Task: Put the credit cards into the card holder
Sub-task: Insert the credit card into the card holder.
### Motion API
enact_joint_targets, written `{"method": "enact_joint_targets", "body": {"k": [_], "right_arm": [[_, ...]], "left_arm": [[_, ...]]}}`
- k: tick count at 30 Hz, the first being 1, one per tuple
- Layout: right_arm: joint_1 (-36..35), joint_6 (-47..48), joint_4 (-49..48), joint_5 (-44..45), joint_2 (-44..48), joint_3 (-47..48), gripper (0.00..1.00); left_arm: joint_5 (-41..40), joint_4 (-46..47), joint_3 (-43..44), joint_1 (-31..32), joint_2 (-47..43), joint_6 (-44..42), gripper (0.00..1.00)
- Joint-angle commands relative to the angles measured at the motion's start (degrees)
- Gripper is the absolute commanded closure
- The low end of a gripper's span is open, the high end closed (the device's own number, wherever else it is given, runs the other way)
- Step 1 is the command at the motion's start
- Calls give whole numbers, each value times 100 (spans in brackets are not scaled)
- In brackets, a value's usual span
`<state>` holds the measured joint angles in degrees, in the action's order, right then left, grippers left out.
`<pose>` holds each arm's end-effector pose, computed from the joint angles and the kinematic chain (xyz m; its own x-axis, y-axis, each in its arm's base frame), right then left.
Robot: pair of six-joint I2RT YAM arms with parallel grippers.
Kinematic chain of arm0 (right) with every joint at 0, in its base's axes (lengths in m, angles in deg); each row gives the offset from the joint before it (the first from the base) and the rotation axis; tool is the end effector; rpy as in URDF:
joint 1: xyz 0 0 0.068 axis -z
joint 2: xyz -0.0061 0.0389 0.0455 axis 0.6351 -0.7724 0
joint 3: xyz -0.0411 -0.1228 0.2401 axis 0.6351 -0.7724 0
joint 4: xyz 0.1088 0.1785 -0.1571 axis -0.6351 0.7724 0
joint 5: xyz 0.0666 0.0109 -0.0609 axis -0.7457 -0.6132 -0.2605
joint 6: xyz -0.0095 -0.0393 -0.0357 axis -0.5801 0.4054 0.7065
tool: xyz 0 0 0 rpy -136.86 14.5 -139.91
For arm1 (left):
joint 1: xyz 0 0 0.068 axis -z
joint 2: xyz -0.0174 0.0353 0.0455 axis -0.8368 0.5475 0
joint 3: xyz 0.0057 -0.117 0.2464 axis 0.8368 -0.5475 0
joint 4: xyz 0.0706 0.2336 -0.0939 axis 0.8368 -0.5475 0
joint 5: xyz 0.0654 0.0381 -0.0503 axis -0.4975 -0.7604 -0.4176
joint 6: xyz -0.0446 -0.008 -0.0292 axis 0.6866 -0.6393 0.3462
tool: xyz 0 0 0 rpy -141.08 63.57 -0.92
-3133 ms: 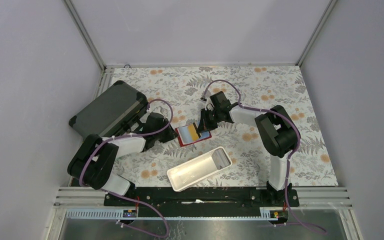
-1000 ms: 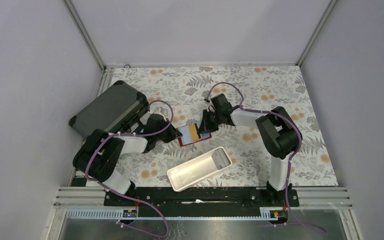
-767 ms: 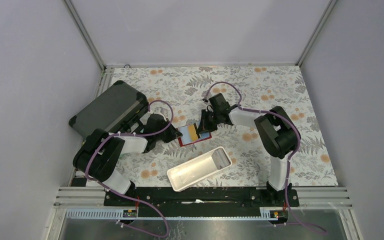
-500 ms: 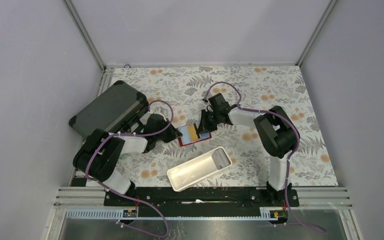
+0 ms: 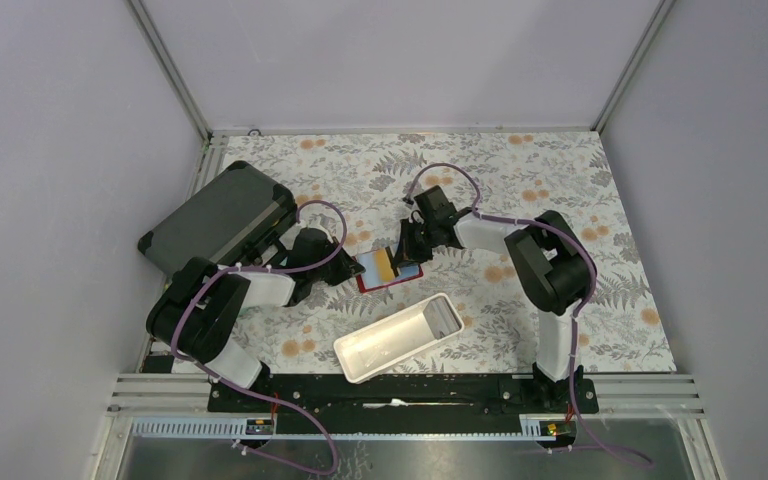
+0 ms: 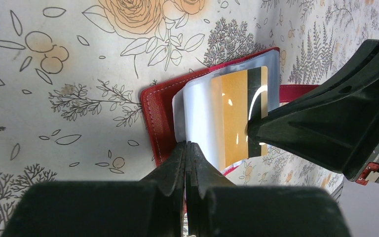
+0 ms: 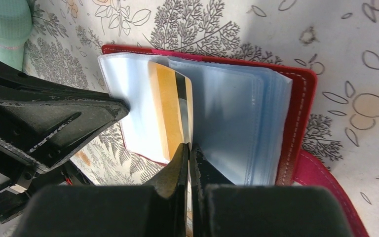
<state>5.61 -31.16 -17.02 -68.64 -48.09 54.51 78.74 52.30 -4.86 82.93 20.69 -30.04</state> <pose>0.3281 0.2384 0.1385 -0.9272 -0.0742 -0.3671 -0.2991 0.7365 0.6067 0.2433 -0.1269 0.1239 -0.7936 -0.4585 -0.3999 -0.0760 0.7269 -0.6825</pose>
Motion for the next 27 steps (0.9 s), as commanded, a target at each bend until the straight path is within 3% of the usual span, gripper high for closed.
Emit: {"method": "enact_joint_targets", "body": {"k": [1, 11, 20, 27], "right_arm": [[-404, 101, 387, 329, -435, 1, 100], [-499, 51, 430, 321, -484, 157, 91], [-507, 328, 901, 767, -316, 354, 71], [-510, 393, 1096, 880, -154, 490, 61]], "left_arm": [[64, 27, -96, 32, 118, -33, 100], [86, 42, -96, 29, 96, -34, 100], [-54, -250, -58, 21, -134, -165, 100], [-94, -419, -8, 24, -248, -243, 95]]}}
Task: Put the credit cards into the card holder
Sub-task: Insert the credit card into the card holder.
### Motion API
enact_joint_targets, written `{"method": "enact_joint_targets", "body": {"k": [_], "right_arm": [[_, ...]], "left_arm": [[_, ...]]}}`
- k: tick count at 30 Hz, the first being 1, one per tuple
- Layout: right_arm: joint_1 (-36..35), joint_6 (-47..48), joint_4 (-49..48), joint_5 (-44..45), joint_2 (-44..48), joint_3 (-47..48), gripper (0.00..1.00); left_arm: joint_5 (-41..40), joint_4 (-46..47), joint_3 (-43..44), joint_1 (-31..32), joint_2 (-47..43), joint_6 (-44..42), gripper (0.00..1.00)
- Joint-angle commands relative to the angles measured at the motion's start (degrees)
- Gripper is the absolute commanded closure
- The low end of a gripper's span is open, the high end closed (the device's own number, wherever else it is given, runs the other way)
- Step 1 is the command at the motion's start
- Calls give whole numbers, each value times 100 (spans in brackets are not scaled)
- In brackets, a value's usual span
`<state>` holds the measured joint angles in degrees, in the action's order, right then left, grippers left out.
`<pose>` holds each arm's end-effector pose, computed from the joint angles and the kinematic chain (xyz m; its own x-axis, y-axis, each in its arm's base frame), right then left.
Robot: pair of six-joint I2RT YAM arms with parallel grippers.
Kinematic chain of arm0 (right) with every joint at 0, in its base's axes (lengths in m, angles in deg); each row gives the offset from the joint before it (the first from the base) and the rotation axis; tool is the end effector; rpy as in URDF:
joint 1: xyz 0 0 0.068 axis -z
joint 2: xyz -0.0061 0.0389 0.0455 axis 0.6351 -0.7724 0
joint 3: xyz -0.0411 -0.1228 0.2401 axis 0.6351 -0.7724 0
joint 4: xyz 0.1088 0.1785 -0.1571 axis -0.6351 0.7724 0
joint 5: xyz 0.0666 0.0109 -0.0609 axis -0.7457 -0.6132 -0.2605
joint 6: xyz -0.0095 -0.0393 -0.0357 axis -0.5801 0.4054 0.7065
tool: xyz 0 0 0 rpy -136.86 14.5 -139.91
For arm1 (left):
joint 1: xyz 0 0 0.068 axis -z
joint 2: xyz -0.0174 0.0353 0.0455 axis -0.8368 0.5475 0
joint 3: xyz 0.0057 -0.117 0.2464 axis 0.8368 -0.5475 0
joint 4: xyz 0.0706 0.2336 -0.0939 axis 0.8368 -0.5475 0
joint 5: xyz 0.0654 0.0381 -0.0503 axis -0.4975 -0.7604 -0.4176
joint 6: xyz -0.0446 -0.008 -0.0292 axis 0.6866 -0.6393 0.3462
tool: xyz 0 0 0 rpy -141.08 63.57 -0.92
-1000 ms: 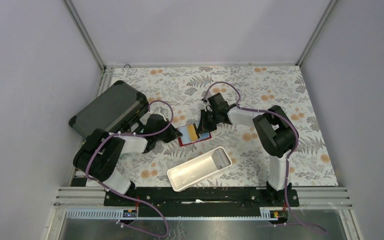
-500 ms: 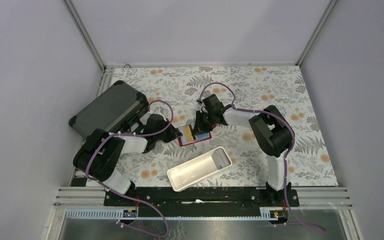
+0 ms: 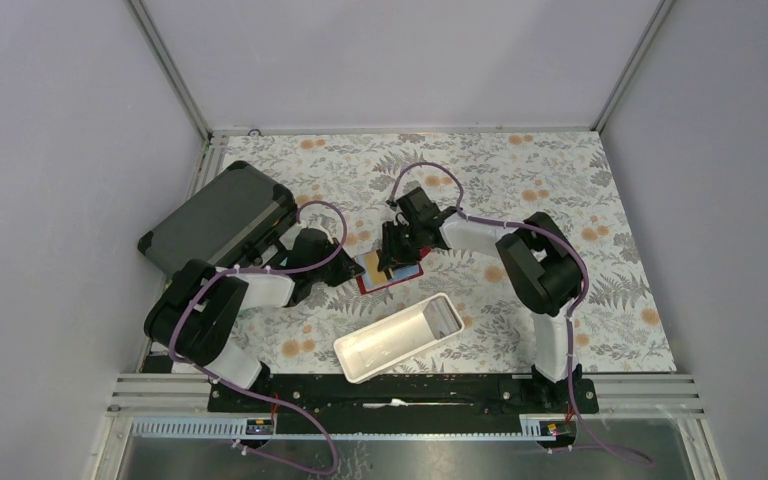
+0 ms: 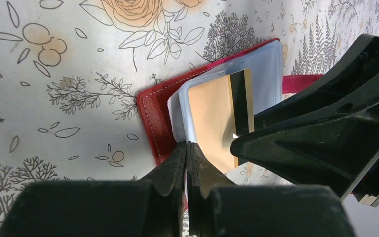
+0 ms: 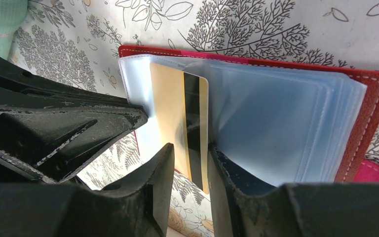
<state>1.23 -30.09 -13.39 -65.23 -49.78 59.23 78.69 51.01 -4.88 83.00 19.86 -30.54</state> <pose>0.3207 0.2696 0.1454 -0.9096 -0.1411 -0.3908 -0.3568 0.7472 0.5608 0.2415 -0.1264 0.1256 -0.7975 -0.4500 -0.4020 -0.0736 0.7338 -0.6754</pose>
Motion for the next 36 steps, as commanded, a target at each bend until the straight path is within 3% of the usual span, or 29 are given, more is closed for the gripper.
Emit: {"method": "enact_joint_targets", "body": {"k": [1, 16, 36], "right_arm": [[-67, 299, 750, 557, 47, 17, 60], [-69, 537, 892, 673, 429, 94, 53], [-197, 634, 733, 266, 30, 331, 74]], "left_arm": [[-107, -313, 2, 17, -183, -204, 95], [-67, -260, 3, 17, -189, -229, 96], [99, -182, 57, 17, -180, -203, 91]]}}
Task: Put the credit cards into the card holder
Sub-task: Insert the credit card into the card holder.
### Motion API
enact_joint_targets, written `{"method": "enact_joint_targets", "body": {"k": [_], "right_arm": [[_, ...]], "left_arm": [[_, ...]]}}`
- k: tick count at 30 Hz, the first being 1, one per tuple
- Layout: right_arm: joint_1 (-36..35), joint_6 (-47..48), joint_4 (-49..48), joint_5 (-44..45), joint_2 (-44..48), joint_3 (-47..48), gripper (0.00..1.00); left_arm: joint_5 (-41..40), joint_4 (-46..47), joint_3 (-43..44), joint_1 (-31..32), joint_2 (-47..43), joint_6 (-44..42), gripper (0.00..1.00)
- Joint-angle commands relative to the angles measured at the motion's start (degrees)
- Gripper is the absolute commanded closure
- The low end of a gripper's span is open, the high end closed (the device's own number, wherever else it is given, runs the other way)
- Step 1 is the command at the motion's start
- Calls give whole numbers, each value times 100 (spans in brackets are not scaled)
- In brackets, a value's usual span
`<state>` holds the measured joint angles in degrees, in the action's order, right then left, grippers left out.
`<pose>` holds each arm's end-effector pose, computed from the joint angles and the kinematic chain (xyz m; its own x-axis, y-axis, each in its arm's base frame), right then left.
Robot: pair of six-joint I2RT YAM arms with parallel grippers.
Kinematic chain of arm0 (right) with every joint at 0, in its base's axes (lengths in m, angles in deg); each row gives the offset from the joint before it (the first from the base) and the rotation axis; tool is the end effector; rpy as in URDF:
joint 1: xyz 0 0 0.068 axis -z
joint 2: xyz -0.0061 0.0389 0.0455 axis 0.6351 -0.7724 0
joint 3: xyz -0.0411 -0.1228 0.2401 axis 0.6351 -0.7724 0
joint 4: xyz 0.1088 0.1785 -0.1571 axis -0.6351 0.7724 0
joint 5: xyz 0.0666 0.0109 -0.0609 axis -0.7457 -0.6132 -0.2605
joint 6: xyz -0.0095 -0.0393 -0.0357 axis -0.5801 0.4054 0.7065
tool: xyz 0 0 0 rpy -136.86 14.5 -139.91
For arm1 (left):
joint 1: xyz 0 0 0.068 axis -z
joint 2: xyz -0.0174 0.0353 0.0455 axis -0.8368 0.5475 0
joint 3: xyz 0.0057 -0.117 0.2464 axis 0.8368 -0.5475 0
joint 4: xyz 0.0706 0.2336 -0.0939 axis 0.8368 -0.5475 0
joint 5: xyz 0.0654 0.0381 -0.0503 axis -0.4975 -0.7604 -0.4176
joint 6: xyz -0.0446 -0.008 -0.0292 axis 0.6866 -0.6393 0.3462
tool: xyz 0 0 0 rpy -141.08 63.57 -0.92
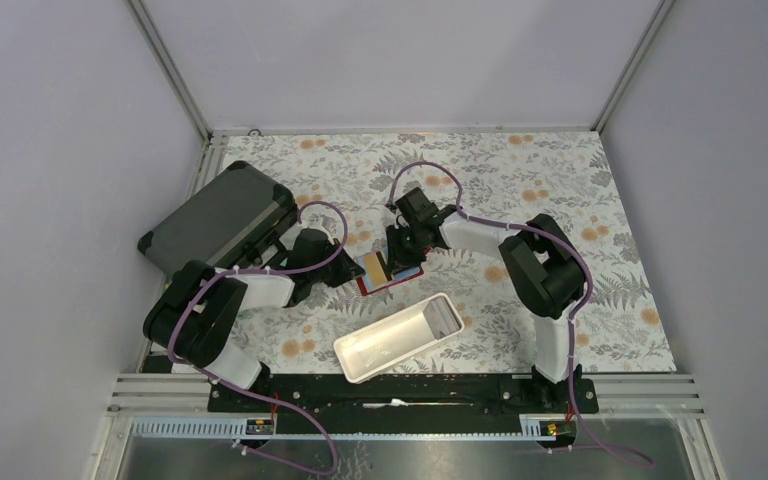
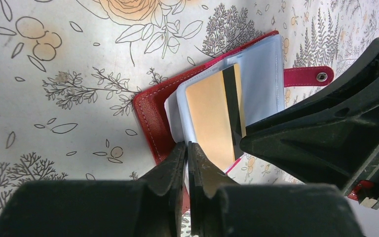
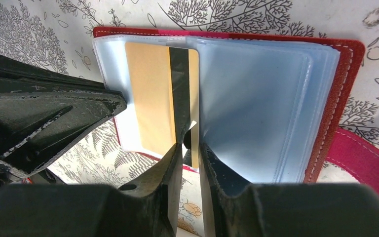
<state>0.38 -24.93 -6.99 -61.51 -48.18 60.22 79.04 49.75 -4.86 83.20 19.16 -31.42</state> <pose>0.3129 0.2684 0.1537 -0.8870 -0.2220 -0.4050 -0.4099 0.7823 0.4690 0.2396 -0.1267 0.1269 -0.8062 -0.4318 -0.4044 -0.0621 0.7416 -0.6680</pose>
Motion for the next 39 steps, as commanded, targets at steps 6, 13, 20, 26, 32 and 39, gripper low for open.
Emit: {"method": "enact_joint_targets", "body": {"k": [6, 13, 20, 26, 32, 39], "right_arm": [[-181, 134, 101, -113, -171, 314, 79], [-220, 192, 94, -111, -176, 339, 78], [-197, 15, 146, 414, 10, 334, 67], [-126, 42, 173, 404, -36, 519, 65], [-129, 57, 176, 260, -201, 711, 66], [-122, 76, 180, 318, -396, 774, 68]], "left_arm": [[142, 81, -2, -3, -170, -107, 80], [220, 183, -25, 5, -136, -107, 72], [92, 79, -78, -2, -229, -130, 71], [52, 16, -45, -3, -252, -185, 71], [42, 7, -5, -3, -223, -229, 71], [64, -14, 27, -3, -170, -272, 72]]}}
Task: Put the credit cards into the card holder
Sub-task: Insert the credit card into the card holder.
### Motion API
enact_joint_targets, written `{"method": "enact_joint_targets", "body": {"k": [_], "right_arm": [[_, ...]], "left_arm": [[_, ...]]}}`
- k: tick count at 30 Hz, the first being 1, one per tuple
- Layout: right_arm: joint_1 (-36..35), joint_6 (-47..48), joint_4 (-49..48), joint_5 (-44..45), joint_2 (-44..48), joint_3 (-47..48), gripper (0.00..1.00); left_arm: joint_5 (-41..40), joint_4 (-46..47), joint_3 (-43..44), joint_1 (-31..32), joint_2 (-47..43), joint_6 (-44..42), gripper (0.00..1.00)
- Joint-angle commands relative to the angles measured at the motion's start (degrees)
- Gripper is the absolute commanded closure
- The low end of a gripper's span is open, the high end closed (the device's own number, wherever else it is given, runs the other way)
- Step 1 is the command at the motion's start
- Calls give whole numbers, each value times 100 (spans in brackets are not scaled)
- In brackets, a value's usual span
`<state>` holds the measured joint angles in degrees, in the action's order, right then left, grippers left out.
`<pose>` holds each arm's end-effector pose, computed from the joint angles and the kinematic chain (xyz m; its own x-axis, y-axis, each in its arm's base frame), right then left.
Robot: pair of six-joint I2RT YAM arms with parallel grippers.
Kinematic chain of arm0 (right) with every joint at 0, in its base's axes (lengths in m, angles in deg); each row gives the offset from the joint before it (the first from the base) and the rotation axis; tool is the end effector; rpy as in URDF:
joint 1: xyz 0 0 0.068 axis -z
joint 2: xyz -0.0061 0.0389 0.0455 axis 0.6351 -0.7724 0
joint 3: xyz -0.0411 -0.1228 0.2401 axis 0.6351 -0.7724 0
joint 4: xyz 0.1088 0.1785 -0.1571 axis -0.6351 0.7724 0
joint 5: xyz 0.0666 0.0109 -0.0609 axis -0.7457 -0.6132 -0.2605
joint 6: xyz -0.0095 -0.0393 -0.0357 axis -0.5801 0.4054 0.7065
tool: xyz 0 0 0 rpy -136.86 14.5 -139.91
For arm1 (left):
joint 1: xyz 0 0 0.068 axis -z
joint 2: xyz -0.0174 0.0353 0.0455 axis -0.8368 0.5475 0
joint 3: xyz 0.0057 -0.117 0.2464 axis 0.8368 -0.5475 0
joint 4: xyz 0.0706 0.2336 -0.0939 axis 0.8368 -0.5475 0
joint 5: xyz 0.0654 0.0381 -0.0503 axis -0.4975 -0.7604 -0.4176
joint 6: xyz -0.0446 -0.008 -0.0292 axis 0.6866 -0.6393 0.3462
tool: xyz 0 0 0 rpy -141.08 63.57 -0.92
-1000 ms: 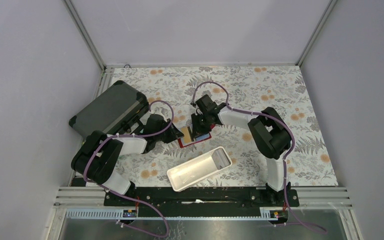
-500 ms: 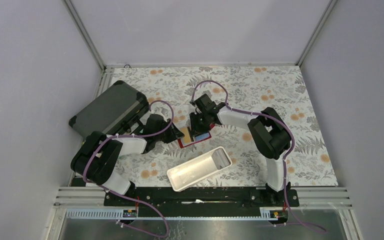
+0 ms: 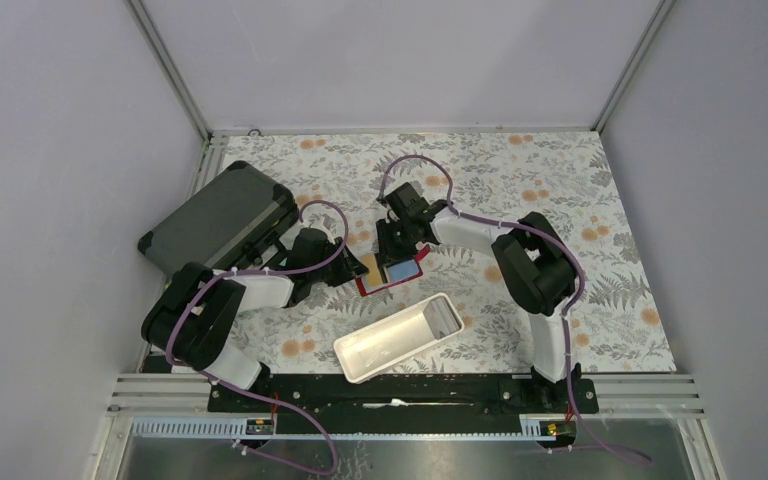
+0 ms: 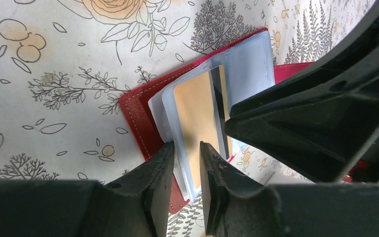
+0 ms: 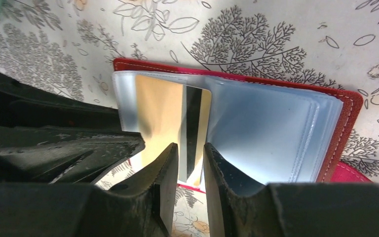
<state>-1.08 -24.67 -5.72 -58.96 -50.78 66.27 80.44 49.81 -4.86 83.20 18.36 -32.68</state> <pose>0.3228 0.2887 0.1644 -0.8626 -0.2269 -0.4522 -0.4377 0.7830 0.4420 0.2389 -0.1274 0.1306 -0.8125 -0.4086 -0.4159 -0.0258 0.7379 -0.6744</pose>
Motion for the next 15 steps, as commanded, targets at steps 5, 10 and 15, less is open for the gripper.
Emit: {"method": "enact_joint_targets", "body": {"k": [5, 10, 15], "right_arm": [[26, 63, 86, 134, -229, 215, 67], [26, 113, 80, -147, -321, 295, 69], [11, 256, -152, -612, -280, 225, 72]], "left_arm": [[-76, -39, 44, -3, -71, -194, 73], [31, 9, 62, -3, -23, -269, 78], [68, 2, 109, -3, 10, -320, 77]]}}
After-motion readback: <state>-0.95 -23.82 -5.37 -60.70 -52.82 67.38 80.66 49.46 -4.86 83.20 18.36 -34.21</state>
